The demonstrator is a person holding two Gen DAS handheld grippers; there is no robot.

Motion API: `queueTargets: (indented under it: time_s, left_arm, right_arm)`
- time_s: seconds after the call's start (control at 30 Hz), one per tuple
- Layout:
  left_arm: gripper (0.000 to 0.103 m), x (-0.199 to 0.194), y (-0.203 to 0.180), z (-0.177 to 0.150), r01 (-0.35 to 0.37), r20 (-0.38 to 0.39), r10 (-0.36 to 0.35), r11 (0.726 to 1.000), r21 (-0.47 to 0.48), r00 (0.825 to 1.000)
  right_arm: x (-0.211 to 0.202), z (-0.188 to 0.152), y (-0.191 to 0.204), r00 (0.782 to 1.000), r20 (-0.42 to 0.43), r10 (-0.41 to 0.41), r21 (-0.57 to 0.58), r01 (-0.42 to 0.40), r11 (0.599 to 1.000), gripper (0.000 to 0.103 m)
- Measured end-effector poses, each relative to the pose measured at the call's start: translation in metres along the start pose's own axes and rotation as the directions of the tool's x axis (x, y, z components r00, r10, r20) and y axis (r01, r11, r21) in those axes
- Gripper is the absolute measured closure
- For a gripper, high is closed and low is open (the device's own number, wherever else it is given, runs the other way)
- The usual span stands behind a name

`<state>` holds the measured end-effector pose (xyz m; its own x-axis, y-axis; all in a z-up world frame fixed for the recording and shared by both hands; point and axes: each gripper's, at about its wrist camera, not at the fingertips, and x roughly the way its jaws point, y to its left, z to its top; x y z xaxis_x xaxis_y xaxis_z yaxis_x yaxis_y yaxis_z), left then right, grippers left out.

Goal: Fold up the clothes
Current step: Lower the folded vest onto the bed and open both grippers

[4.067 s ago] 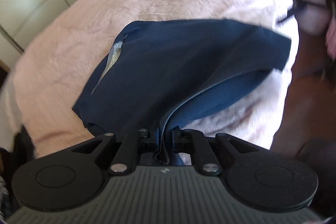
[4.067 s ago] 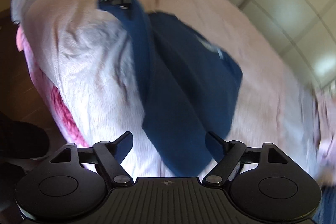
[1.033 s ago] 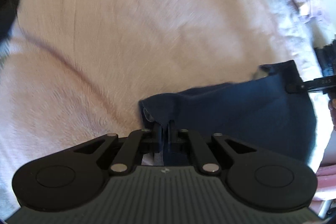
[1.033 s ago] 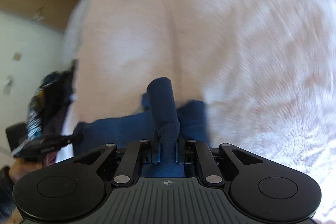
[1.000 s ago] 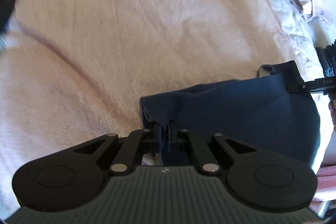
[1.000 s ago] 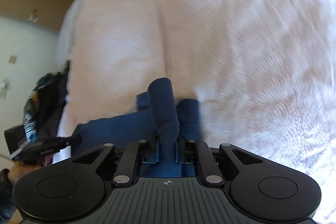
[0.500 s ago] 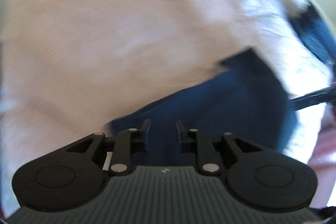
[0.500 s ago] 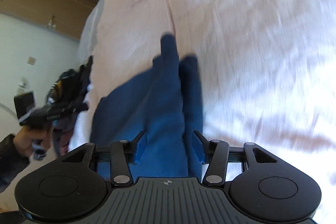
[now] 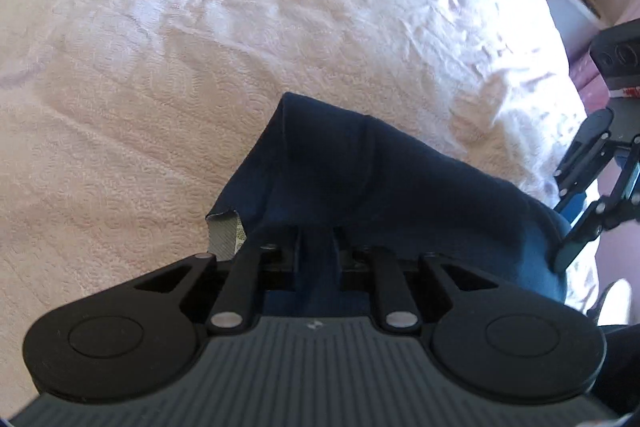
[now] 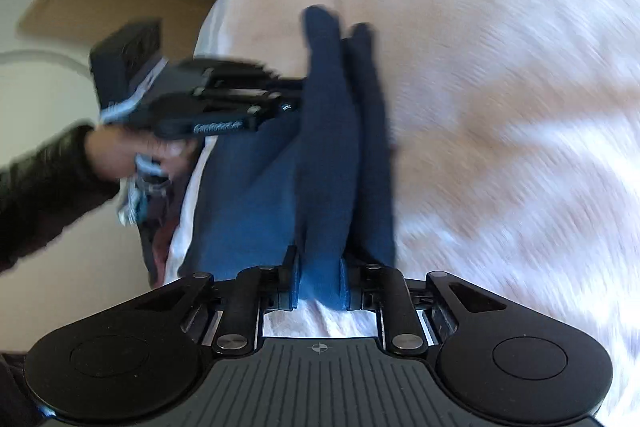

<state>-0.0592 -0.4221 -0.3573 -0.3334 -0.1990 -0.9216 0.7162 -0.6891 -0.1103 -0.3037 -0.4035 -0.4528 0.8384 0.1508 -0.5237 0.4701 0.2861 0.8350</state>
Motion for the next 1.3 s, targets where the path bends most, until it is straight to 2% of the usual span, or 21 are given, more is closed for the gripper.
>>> queueTargets:
  time_s: [0.13, 0.2, 0.27, 0.33, 0.4, 0.47, 0.5, 0.63, 0.8, 0.9, 1.0, 1.03, 1.07, 1.2, 1.3]
  left_arm:
    - [0.090, -0.016, -0.007, 0.014, -0.018, -0.009, 0.019, 0.999, 0.030, 1.000]
    - [0.089, -0.033, -0.011, 0.023, 0.040, 0.024, -0.041, 0.999, 0.032, 0.999]
    - [0.089, -0.033, -0.013, 0.036, 0.080, 0.042, -0.081, 0.996, 0.025, 0.996]
    - [0.089, -0.014, -0.015, 0.049, 0.073, 0.020, -0.073, 0.997, 0.031, 0.997]
    - [0.087, 0.012, -0.013, 0.055, 0.034, -0.042, -0.032, 0.998, 0.043, 0.999]
    - [0.087, 0.030, -0.009, 0.055, 0.041, -0.083, -0.037, 0.998, 0.050, 0.996]
    - [0.092, 0.033, -0.008, 0.054, 0.035, -0.084, -0.031, 0.998, 0.053, 0.996]
    - [0.095, 0.035, 0.000, 0.050, 0.020, -0.079, -0.017, 0.999, 0.039, 0.997]
    - [0.096, 0.030, -0.003, 0.054, 0.006, -0.081, -0.003, 0.999, 0.039, 0.997]
    - [0.095, 0.011, -0.004, 0.052, -0.016, -0.050, 0.018, 0.999, 0.035, 0.999]
    - [0.092, -0.022, -0.001, 0.043, -0.039, 0.011, 0.039, 0.999, -0.004, 0.999]
    - [0.092, -0.035, -0.002, 0.037, -0.047, 0.027, 0.047, 0.999, -0.021, 0.999]
    - [0.092, -0.046, -0.005, 0.030, -0.055, 0.038, 0.056, 0.998, -0.033, 0.998]
    - [0.092, -0.077, -0.029, -0.008, -0.037, 0.049, 0.040, 0.997, -0.064, 0.998]
    - [0.092, -0.075, -0.050, -0.040, -0.030, 0.025, 0.032, 0.998, -0.063, 0.999]
  right_arm:
    - [0.009, 0.005, 0.007, 1.000, 0.012, 0.011, -0.012, -0.011, 1.000, 0.086]
    - [0.012, 0.007, 0.007, 1.000, -0.003, 0.015, -0.014, -0.016, 1.000, 0.085]
    - [0.015, 0.009, 0.007, 1.000, -0.011, 0.024, -0.007, -0.024, 1.000, 0.085]
    - [0.022, 0.012, 0.009, 1.000, -0.015, 0.013, -0.017, -0.013, 1.000, 0.085]
    - [0.022, 0.016, 0.008, 1.000, -0.023, -0.002, -0.007, 0.001, 1.000, 0.085]
    - [0.019, 0.010, 0.012, 0.999, -0.032, -0.018, -0.014, 0.017, 1.000, 0.085]
    - [0.016, 0.006, 0.013, 0.999, -0.035, -0.023, -0.017, 0.023, 1.000, 0.086]
    - [0.014, -0.012, 0.001, 1.000, 0.005, -0.001, 0.045, 0.001, 0.999, 0.086]
    - [0.011, -0.015, -0.004, 1.000, 0.028, 0.013, 0.079, -0.015, 0.997, 0.085]
    - [-0.012, -0.009, -0.005, 0.996, 0.092, 0.008, 0.084, -0.016, 0.996, 0.085]
    - [-0.035, -0.002, -0.006, 0.988, 0.156, 0.002, 0.090, -0.016, 0.996, 0.060]
    - [-0.043, 0.000, -0.006, 0.984, 0.177, 0.000, 0.091, -0.017, 0.996, 0.044]
    - [-0.046, 0.006, -0.005, 0.979, 0.203, 0.000, 0.088, -0.018, 0.996, 0.040]
    - [-0.035, 0.041, -0.002, 0.982, 0.191, 0.001, 0.023, -0.006, 1.000, 0.039]
    - [-0.011, 0.062, -0.013, 0.987, 0.158, -0.006, 0.061, -0.003, 0.998, 0.040]
